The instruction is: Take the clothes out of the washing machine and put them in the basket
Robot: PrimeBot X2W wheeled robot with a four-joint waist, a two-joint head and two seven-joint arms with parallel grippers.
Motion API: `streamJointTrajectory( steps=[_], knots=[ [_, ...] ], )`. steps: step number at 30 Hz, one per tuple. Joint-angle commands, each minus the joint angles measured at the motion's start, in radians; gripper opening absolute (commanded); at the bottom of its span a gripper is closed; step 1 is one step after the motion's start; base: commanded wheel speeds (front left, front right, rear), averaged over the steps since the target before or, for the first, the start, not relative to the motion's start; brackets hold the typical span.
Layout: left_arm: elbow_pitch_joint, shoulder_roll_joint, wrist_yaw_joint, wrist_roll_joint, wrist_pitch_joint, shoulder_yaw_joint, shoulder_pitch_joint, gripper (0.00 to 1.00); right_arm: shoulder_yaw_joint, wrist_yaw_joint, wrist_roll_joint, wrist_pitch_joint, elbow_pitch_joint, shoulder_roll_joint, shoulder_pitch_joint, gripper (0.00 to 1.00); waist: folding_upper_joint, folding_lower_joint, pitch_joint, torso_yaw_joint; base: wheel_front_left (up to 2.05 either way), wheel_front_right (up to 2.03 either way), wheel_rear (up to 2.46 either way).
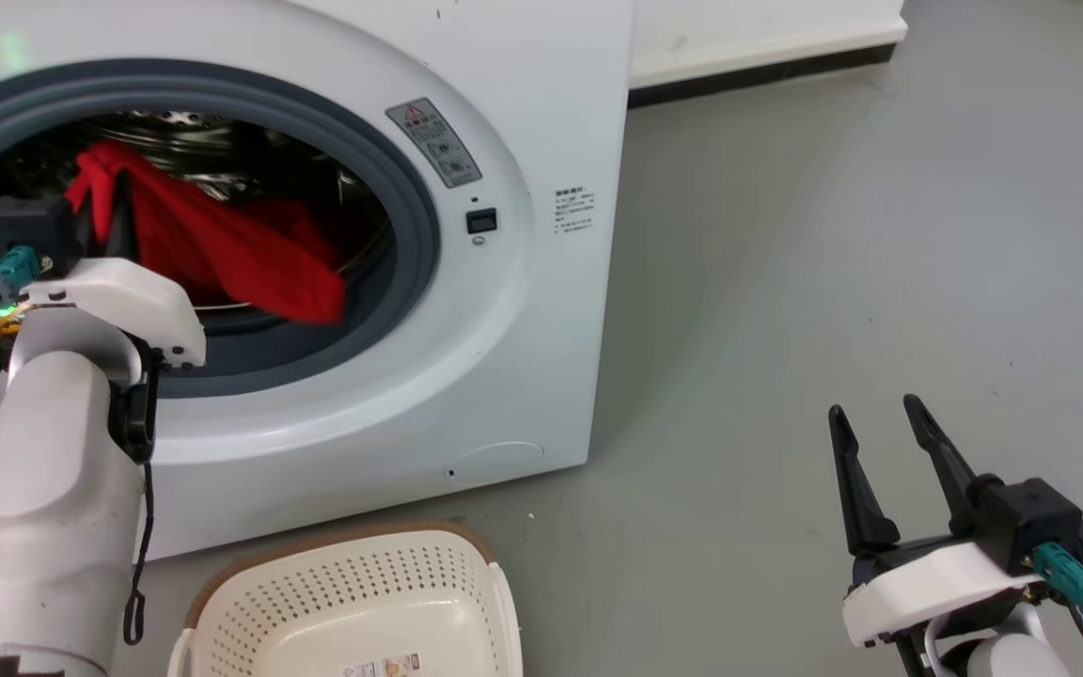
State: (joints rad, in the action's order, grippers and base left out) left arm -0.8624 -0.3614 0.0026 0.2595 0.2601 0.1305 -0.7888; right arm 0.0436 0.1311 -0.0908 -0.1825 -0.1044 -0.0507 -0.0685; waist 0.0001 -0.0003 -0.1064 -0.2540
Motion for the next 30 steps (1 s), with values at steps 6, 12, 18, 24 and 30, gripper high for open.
streamJointTrajectory(
  steps=[6,12,18,24,30],
  knots=[
    [0.15,0.024,-0.017,0.02,0.007,-0.006,0.094,0.0,-0.011,-0.001,0.001,0.021,0.029,0.001,0.052,1.0,-0.0001,0.0003,0.066,0.052,0.0,0.0,0.0],
    [0.367,0.036,0.004,0.034,-0.057,0.007,0.197,0.0,-0.019,-0.001,0.011,0.04,0.054,0.001,0.084,1.0,-0.0001,0.0003,0.096,0.089,0.0,0.0,0.0],
    [0.726,0.019,0.053,0.017,-0.173,0.026,0.341,0.0,-0.024,-0.001,0.013,0.055,0.07,0.001,0.106,1.0,-0.0001,0.0003,0.116,0.125,0.0,0.0,0.0],
    [1.055,0.005,0.107,0.0,-0.292,0.041,0.476,0.0,-0.016,-0.001,0.013,0.063,0.082,0.001,0.113,1.0,-0.0001,0.0003,0.113,0.156,0.0,0.0,0.0],
    [1.242,0.014,0.157,0.009,-0.362,0.046,0.617,0.0,-0.01,-0.001,0.011,0.062,0.088,0.001,0.1,1.0,-0.0001,0.0003,0.088,0.171,0.0,0.0,0.0]
  ],
)
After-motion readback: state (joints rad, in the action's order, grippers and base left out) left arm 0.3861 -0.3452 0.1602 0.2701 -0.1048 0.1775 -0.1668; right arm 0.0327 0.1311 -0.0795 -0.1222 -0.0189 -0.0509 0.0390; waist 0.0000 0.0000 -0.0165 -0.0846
